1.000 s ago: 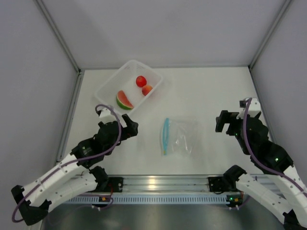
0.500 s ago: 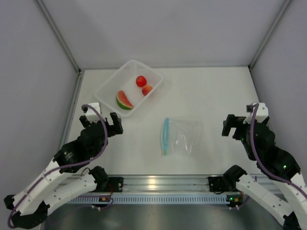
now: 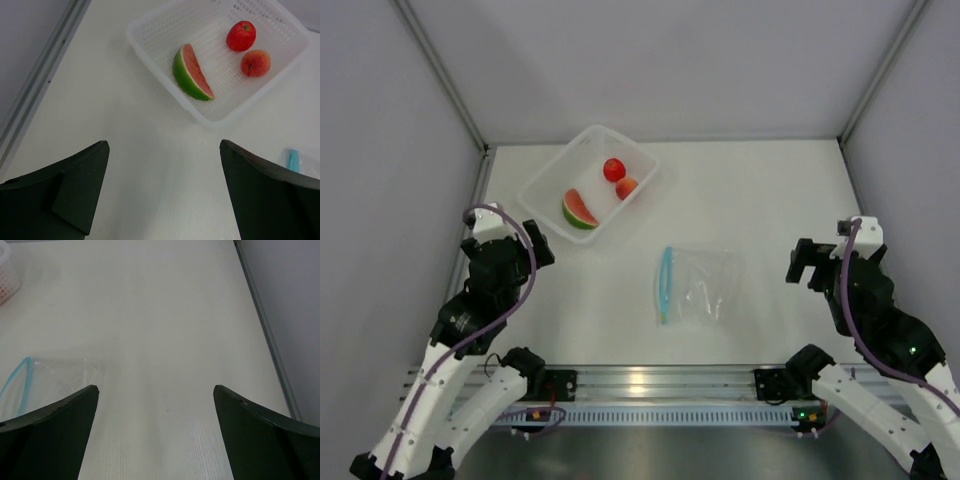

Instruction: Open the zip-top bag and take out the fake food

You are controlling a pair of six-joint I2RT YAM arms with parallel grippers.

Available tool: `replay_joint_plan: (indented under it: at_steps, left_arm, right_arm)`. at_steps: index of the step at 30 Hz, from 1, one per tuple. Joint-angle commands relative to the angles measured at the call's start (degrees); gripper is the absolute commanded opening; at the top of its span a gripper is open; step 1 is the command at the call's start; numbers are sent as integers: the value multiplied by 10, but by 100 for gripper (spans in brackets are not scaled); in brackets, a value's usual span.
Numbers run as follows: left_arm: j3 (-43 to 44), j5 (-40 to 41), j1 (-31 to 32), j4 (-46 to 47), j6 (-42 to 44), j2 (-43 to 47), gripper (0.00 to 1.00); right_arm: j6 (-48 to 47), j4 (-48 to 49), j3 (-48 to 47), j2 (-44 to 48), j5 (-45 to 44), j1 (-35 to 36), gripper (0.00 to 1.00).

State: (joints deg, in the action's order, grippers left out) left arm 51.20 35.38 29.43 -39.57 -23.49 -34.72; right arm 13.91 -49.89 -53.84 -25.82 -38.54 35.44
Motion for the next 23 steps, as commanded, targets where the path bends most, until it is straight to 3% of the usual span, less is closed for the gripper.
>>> replay_joint_plan:
  at_steps: [1,7,23]
  left_arm:
    - [-4,-112,-98,60,29,-3,98]
    - [-22,-212,-211,77,44,-5,98]
    - [-39,-218,-221,75,49,32,98]
  right_arm:
    - [-6,28,6,7,-14,-2,99]
    - [-6,33,11,16,-12,-2,99]
    - [-11,46,20,-4,-7,-2,100]
